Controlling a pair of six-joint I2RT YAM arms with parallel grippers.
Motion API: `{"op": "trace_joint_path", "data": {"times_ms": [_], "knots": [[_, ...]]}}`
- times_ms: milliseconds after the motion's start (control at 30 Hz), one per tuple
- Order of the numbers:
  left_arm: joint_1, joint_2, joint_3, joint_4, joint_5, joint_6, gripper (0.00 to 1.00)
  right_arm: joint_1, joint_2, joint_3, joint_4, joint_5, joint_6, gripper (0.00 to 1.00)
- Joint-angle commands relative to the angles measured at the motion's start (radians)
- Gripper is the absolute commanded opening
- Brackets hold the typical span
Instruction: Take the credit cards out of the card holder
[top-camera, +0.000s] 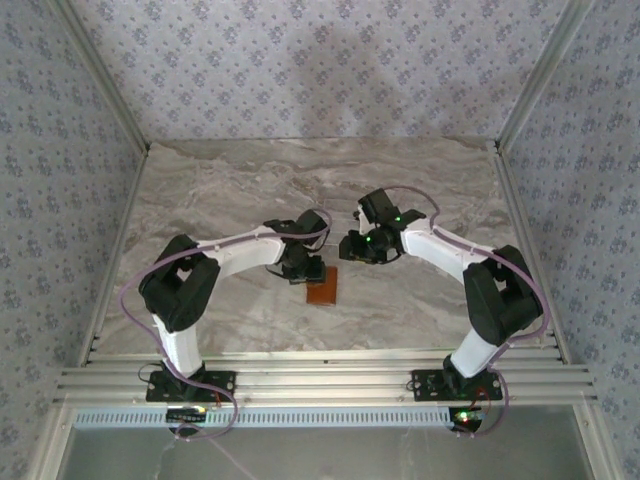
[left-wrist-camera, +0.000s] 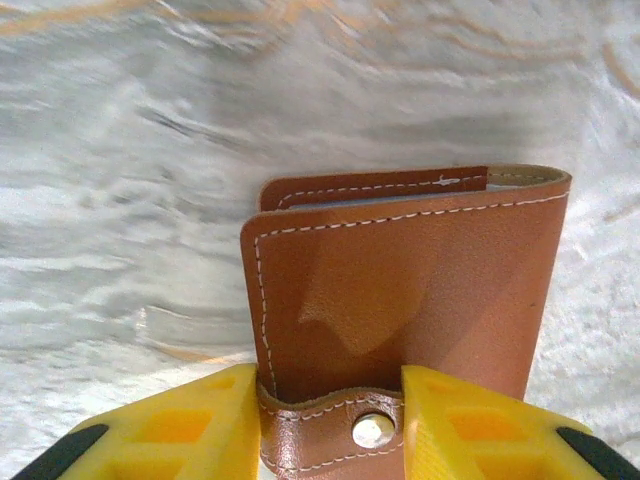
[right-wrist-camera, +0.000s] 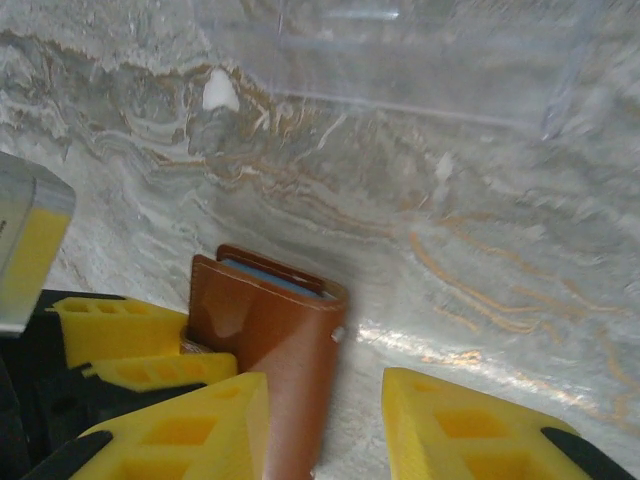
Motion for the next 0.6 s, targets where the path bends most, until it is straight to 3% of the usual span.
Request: {"op": "trace_joint_path", "data": {"times_ms": [0, 300, 567], "knots": [[-0.016, -0.011, 0.026, -0.006, 0.052, 0.055, 0.37, 0.017, 0.021, -0.031, 0.009, -0.024, 0.027, 0.38], [-0.026, 0.002, 0.033, -0.001, 0.064, 0.051, 0.37, 0.046, 0.070, -0.103, 0.087, -0.041, 0.066, 0.41], [-0.030, 0.008, 0.030, 0.008, 0.074, 0.046, 0.36, 0.064, 0.120, -0.148, 0.214, -0.127, 0.155, 0.40]]}}
